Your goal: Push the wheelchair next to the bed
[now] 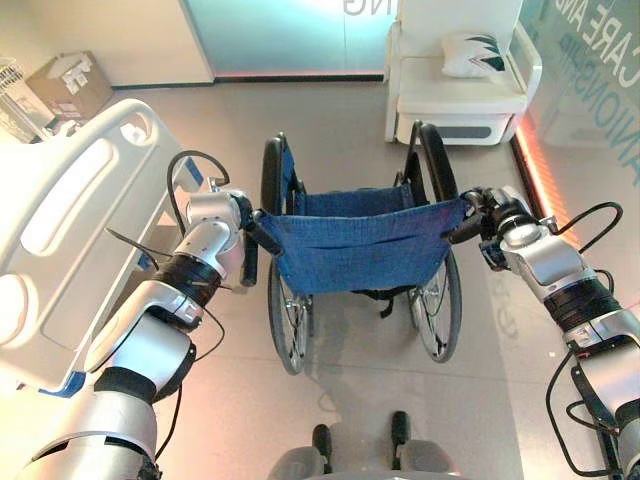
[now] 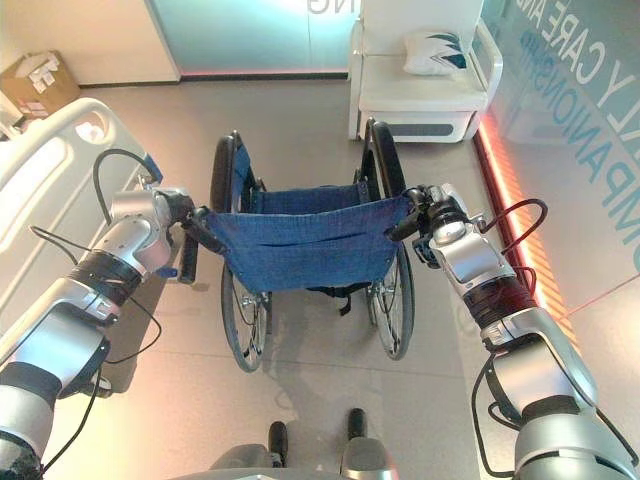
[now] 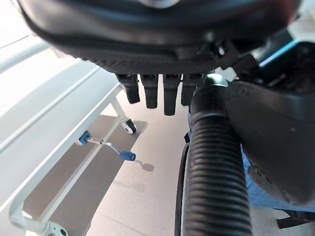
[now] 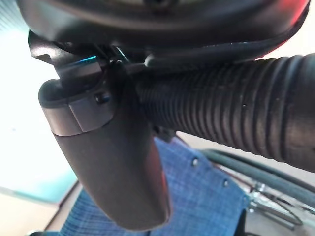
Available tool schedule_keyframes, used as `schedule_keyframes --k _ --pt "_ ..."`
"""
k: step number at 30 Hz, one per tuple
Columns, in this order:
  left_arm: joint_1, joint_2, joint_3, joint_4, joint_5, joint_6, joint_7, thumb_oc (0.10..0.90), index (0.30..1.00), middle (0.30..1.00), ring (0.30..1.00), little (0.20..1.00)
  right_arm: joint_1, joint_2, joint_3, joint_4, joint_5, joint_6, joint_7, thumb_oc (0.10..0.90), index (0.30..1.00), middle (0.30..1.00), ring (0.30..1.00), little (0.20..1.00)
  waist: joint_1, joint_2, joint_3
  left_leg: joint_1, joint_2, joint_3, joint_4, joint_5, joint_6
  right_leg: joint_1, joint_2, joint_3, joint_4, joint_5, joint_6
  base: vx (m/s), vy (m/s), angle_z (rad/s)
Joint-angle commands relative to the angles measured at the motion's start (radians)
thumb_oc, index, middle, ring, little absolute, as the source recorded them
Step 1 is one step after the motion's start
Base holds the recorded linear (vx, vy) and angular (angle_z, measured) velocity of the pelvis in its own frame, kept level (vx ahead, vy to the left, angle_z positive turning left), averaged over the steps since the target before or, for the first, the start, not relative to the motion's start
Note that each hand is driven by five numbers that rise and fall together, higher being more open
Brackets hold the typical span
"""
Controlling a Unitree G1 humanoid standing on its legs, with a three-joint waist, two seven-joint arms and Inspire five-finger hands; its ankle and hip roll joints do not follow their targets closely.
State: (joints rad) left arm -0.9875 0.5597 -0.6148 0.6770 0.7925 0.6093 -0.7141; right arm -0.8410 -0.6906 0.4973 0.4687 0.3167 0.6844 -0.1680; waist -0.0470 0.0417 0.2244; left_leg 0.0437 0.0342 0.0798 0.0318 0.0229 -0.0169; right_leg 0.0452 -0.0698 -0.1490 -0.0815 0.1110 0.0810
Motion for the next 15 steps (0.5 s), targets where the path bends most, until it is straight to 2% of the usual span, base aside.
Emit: schedule_keyframes --k 1,5,7,9,10,15 --pt "0.173 0.011 -0.092 0.172 0.045 0.028 -0.076 0.4 0.3 0.3 0.3 0.3 -0.117 0.025 0.053 0.041 -0.101 0.017 0.116 0.4 0.3 0.3 0.3 0.3 0.028 -0.043 0.032 -0.083 -0.049 0.008 0.076 -0.077 0.022 -0.052 0.03 -0.031 0.168 -0.176 -0.034 0.0 0.0 0.0" --pt "0.178 -0.005 -0.098 0.185 0.051 0.029 -0.078 0.4 0.3 0.3 0.3 0.3 -0.125 0.022 0.075 0.065 -0.164 0.036 0.176 0.4 0.3 0.3 0.3 0.3 0.029 -0.047 0.033 -0.081 -0.046 0.01 0.076 -0.078 0.023 -0.05 0.029 -0.035 0.169 -0.177 -0.034 0.0 0.0 0.0" --pt "0.178 -0.021 -0.107 0.206 0.034 0.03 -0.041 0.4 0.3 0.3 0.3 0.3 -0.139 0.022 0.093 0.095 -0.235 0.042 0.216 0.4 0.3 0.3 0.3 0.3 0.03 -0.053 0.033 -0.079 -0.046 0.011 0.076 -0.081 0.025 -0.049 0.03 -0.035 0.17 -0.178 -0.035 0.0 0.0 0.0" --pt "0.178 -0.041 -0.108 0.225 -0.007 0.035 0.02 0.4 0.3 0.3 0.3 0.3 -0.167 0.02 0.111 0.121 -0.332 0.064 0.302 0.4 0.3 0.3 0.3 0.3 0.033 -0.06 0.032 -0.076 -0.045 0.011 0.075 -0.083 0.025 -0.046 0.03 -0.036 0.168 -0.179 -0.034 0.0 0.0 0.0" --pt "0.177 -0.044 -0.109 0.228 -0.016 0.036 0.032 0.4 0.3 0.3 0.3 0.3 -0.172 0.02 0.116 0.126 -0.341 0.068 0.316 0.4 0.3 0.3 0.3 0.3 0.034 -0.061 0.032 -0.076 -0.045 0.011 0.075 -0.083 0.025 -0.046 0.03 -0.036 0.168 -0.179 -0.033 0.0 0.0 0.0" --pt "0.189 -0.07 -0.096 0.244 -0.162 0.035 0.245 0.4 0.3 0.3 0.3 0.3 -0.211 0.018 0.147 0.165 -0.429 0.085 0.403 0.4 0.3 0.3 0.3 0.3 0.043 -0.07 0.03 -0.07 -0.047 0.007 0.065 -0.083 0.025 -0.039 0.03 -0.035 0.159 -0.178 -0.03 0.0 0.003 0.04"
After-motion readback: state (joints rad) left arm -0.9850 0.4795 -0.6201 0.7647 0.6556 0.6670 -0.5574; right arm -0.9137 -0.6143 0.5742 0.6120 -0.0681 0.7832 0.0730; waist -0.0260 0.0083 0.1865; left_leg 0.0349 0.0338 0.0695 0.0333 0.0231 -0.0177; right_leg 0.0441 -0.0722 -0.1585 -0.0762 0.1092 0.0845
